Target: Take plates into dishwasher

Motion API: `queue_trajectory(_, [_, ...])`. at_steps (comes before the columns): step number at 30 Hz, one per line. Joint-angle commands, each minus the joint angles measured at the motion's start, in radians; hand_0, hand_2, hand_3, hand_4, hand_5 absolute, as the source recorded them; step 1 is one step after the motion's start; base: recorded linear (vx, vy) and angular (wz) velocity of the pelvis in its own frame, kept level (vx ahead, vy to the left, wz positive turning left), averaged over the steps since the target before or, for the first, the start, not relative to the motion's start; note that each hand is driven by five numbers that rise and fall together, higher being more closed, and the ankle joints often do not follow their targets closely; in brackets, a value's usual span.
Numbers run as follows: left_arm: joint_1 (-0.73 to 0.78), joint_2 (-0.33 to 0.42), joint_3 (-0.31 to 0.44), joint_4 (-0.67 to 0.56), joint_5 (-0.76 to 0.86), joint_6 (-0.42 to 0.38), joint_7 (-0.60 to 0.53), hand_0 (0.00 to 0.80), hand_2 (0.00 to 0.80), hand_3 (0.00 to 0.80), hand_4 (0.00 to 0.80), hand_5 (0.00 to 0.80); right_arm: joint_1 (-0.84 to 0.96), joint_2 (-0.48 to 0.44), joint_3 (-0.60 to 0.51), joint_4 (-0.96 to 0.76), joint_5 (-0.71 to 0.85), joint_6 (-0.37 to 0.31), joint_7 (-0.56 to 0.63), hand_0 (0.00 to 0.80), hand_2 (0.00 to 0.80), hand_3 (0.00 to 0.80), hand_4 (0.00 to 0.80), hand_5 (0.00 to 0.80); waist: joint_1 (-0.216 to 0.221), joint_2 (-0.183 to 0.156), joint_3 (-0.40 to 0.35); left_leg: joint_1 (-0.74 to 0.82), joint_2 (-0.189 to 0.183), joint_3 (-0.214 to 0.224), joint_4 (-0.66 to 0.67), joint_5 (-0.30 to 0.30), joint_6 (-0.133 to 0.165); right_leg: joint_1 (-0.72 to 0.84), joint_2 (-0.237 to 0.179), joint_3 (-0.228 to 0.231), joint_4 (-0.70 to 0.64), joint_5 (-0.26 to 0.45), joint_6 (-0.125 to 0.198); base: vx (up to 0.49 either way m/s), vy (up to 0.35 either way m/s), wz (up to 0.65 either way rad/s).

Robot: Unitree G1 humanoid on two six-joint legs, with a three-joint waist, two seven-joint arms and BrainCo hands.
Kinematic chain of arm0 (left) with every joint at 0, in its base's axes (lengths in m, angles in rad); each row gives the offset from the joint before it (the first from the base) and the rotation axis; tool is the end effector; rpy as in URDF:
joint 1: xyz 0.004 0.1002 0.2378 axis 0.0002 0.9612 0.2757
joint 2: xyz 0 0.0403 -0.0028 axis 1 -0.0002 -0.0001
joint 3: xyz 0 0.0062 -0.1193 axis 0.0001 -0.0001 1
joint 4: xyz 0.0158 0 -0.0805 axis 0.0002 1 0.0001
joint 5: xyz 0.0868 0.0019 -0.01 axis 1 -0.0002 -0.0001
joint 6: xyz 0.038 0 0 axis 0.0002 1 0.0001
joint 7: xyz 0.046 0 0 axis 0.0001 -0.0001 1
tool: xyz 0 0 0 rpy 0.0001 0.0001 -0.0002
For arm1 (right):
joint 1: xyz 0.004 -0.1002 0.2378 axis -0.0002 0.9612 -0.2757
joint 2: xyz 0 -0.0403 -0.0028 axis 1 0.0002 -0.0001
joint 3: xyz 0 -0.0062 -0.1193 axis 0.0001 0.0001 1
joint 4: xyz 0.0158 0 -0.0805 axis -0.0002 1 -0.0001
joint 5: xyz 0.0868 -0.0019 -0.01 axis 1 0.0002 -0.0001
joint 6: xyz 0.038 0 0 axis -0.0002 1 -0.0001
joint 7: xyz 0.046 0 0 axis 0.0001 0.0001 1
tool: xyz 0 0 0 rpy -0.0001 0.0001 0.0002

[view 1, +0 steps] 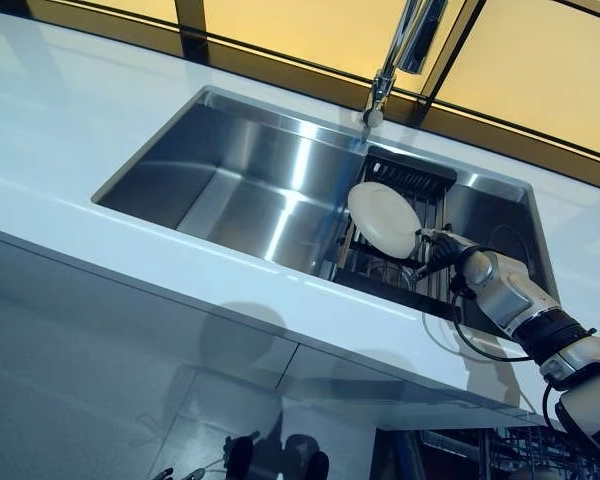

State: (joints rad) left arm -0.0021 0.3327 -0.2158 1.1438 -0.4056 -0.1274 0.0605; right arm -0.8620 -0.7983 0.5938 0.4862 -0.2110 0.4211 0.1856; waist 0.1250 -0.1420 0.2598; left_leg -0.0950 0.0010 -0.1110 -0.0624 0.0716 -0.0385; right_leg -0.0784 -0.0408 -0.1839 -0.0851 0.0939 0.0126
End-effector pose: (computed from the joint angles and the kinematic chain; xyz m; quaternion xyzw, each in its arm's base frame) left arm 0.0860 0.2501 -0.1045 0.0493 0.4780 0.1337 0.8667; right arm 0.3246 -0.2496 0.1696 -0.5737 0.1276 0.0232 0.8088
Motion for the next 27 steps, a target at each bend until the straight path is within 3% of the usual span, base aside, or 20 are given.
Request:
queue_trajectory(1, [-0.030, -0.015, -0.036, 0.015, 0.015, -0.022, 0.018, 0.000, 0.000, 0.000, 0.000, 0.000, -0.023, -0.030, -0.037, 0.034, 0.018, 0.064, -0.050, 0.000, 0.000, 0.000, 0.000, 0.000, -0.005, -0.001, -0.006, 0.010, 0.000, 0.042, -0.025, -0.009, 0.006, 0.025, -0.043, 0.010, -0.002, 0.012, 0.088, 0.000, 0.000, 0.00])
queue_trajectory(9, [-0.026, -0.023, -0.036, 0.021, 0.018, -0.019, 0.031, 0.000, 0.000, 0.000, 0.000, 0.000, 0.020, 0.005, -0.074, 0.009, 0.028, 0.098, -0.147, 0.000, 0.000, 0.000, 0.000, 0.000, -0.009, 0.004, -0.016, 0.020, 0.001, 0.046, -0.025, -0.014, 0.009, 0.030, -0.042, 0.018, -0.002, 0.012, 0.089, 0.007, -0.001, -0.01])
queue_trajectory(16, [-0.022, -0.035, -0.048, 0.026, 0.017, -0.022, 0.041, 0.000, 0.000, 0.000, 0.000, 0.000, 0.063, 0.070, -0.119, -0.007, 0.108, 0.118, -0.321, 0.000, 0.000, 0.000, 0.000, 0.000, -0.009, 0.016, -0.018, 0.022, -0.002, 0.046, -0.025, -0.016, 0.012, 0.030, -0.041, 0.023, -0.002, 0.012, 0.088, 0.000, 0.000, 0.00])
queue_trajectory(27, [-0.021, -0.056, -0.065, 0.039, 0.020, -0.022, 0.052, 0.000, 0.000, 0.000, 0.000, 0.000, 0.103, 0.155, -0.150, -0.008, 0.242, 0.097, -0.506, 0.000, 0.000, 0.000, 0.000, 0.000, -0.006, 0.039, -0.026, 0.020, -0.008, 0.041, -0.025, -0.015, 0.014, 0.031, -0.046, 0.021, -0.002, 0.009, 0.084, -0.003, 0.001, 0.00])
